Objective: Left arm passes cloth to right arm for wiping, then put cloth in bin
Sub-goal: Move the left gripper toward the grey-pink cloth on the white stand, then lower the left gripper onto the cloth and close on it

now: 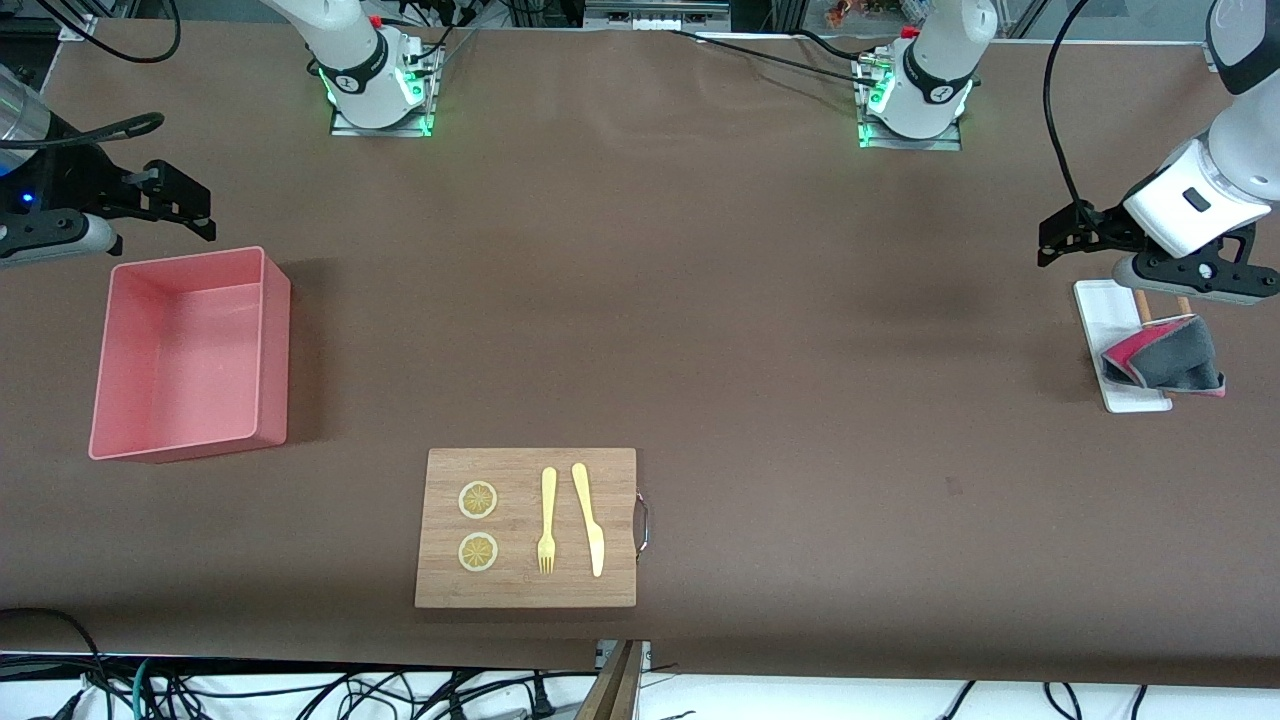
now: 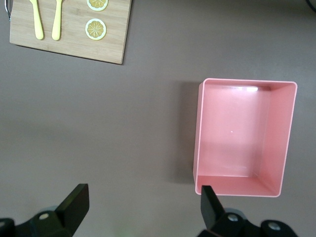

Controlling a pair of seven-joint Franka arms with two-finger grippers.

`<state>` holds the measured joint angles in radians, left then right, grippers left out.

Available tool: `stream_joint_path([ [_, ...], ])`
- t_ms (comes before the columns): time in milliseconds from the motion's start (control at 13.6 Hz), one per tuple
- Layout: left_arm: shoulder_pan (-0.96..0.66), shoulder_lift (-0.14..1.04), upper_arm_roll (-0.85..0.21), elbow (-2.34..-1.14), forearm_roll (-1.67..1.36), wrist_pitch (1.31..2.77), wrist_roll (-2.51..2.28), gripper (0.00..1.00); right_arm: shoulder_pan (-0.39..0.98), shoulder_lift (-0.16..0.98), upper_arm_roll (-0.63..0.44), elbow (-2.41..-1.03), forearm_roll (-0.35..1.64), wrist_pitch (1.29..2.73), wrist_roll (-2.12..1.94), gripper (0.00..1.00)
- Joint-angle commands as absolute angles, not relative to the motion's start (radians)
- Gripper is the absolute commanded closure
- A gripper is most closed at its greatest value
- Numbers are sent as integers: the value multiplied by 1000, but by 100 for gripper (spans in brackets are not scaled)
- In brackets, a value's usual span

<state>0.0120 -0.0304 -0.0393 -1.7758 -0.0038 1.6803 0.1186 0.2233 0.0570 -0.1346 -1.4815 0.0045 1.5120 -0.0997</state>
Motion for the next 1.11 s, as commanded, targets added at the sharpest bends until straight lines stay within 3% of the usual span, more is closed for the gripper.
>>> stream_joint_path([
  [0,23,-17,-43,-1747,0,1657,115,0,218,54,-132,-1479,15,1512,-117,0],
  [664,107,18,-43,-1738,3,1666,264,0,221,57,-129,-1482,18,1519,-106,0],
  [1032,215,106,-41,-1639,6,1664,463,0,222,63,-126,-1483,17,1534,-104,0],
])
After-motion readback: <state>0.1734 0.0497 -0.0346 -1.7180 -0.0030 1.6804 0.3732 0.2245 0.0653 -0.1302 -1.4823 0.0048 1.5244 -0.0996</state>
